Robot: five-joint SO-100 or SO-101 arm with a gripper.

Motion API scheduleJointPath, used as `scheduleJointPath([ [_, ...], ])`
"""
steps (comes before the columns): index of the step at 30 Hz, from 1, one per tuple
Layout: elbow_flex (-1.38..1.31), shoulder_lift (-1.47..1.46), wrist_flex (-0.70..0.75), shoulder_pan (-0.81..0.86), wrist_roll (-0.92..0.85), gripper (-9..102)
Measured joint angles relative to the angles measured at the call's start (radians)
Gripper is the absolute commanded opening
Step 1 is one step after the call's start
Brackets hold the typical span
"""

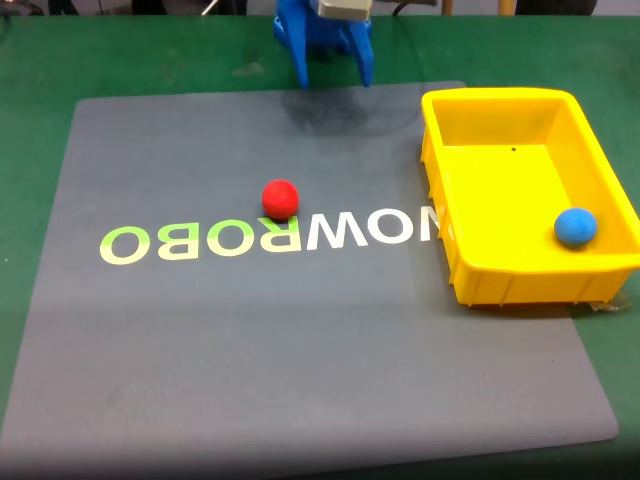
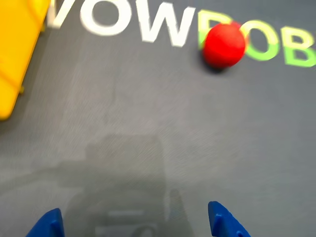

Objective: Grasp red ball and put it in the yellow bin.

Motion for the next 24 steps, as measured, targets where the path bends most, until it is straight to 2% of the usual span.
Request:
scheduleJointPath([
  [13, -0.379, -0.784, -0.365, 0.110, -0.037, 34],
  [24, -0.571, -1.195, -0.518, 0.153, -0.037, 34],
])
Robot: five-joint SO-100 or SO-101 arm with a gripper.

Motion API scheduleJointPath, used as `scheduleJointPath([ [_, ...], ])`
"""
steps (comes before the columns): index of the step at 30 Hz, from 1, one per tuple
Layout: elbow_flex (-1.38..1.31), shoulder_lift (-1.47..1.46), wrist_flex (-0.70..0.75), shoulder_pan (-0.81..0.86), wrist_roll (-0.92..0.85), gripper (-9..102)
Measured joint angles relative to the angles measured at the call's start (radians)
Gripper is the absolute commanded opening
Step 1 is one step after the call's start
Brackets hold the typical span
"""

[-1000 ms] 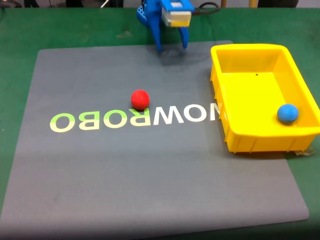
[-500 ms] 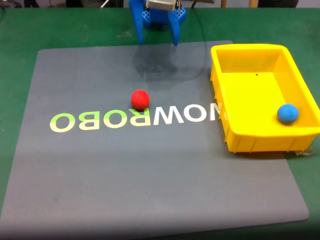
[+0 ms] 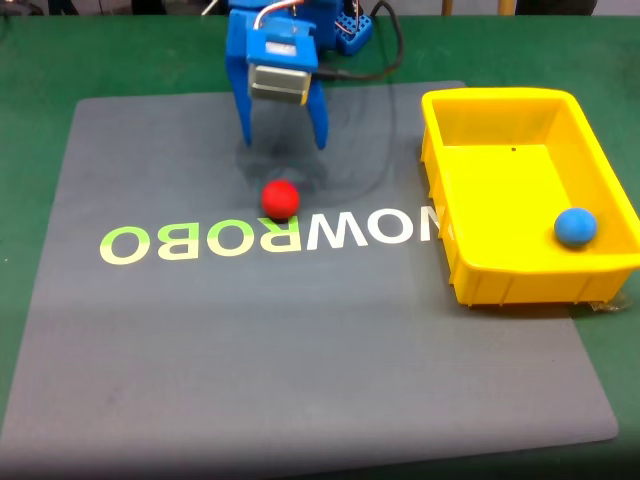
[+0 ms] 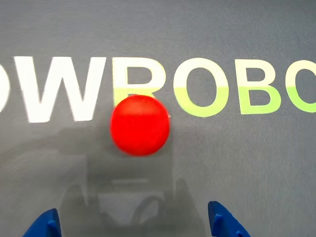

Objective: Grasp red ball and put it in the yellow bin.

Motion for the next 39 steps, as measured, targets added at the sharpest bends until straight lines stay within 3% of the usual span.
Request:
scheduleJointPath([
  [28, -0.328, -0.477, -0.086, -0.015, 0.110, 29],
  [30, -0.344, -0.489, -0.086, -0.021, 0.110, 25],
  [34, -0.350, -0.499, -0.087, -0.035, 0.110, 0],
  [39, -0.350, -0.499, -0.087, -0.038, 0.117, 0],
])
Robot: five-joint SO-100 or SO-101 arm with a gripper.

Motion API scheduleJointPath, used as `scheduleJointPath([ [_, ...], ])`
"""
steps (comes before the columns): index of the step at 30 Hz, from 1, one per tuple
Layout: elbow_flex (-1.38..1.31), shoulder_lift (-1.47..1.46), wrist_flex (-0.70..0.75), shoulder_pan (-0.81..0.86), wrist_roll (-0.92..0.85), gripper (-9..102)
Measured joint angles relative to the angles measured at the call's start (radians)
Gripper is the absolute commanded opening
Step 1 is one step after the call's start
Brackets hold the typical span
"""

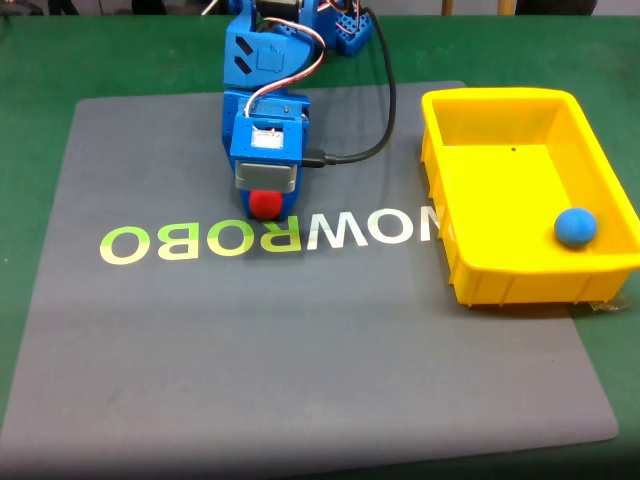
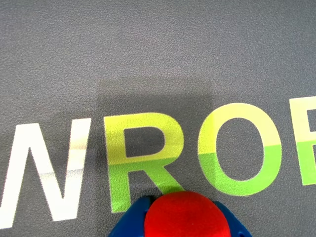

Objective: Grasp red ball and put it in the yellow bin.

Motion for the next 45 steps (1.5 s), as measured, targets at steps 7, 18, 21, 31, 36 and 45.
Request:
scheduleJointPath([
  [7, 0.000, 0.000, 0.000, -0.002, 0.006, 0],
  [18, -0.112, 0.176, 0.000, -0.132, 0.049, 0],
  [21, -0.143, 0.221, 0.000, -0.209, 0.049, 0],
  [31, -0.150, 0.275, 0.000, -0.494, 0.061, 0],
  [36, -0.150, 0.275, 0.000, -0.577, 0.074, 0],
  [45, -0.150, 0.270, 0.000, -0.621, 0.080, 3],
])
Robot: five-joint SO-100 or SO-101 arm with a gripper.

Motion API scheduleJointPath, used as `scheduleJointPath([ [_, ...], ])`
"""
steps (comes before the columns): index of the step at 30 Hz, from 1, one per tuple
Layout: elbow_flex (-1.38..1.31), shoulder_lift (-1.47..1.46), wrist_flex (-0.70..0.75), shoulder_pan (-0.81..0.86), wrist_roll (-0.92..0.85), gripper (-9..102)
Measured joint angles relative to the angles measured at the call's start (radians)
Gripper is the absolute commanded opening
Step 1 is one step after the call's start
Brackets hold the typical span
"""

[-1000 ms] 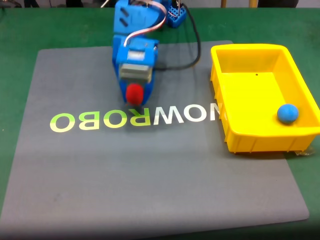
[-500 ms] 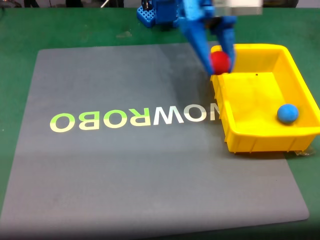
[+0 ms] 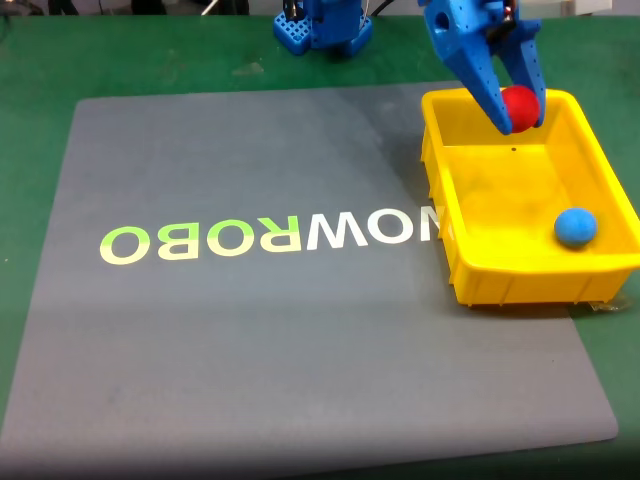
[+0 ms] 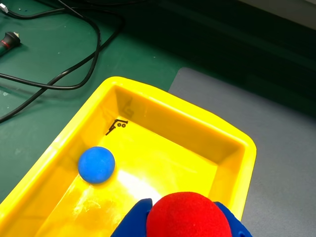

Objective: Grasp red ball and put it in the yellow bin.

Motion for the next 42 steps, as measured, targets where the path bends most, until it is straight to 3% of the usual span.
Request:
scheduleJointPath([
  [4, 0.000, -0.005, 0.000, 0.000, 0.000, 29],
  [9, 0.000, -0.005, 0.000, 0.000, 0.000, 33],
  [18, 0.002, 0.023, 0.048, 0.002, 0.000, 32],
  [24, 0.064, 0.238, 0.170, 0.035, 0.014, 19],
  [29, 0.345, 0.561, 0.184, 0.133, -0.006, 1],
  [34, 0.732, 0.948, 0.230, 0.255, -0.077, 0],
  [42, 1.173, 1.508, 0.532, 0.344, -0.101, 0],
])
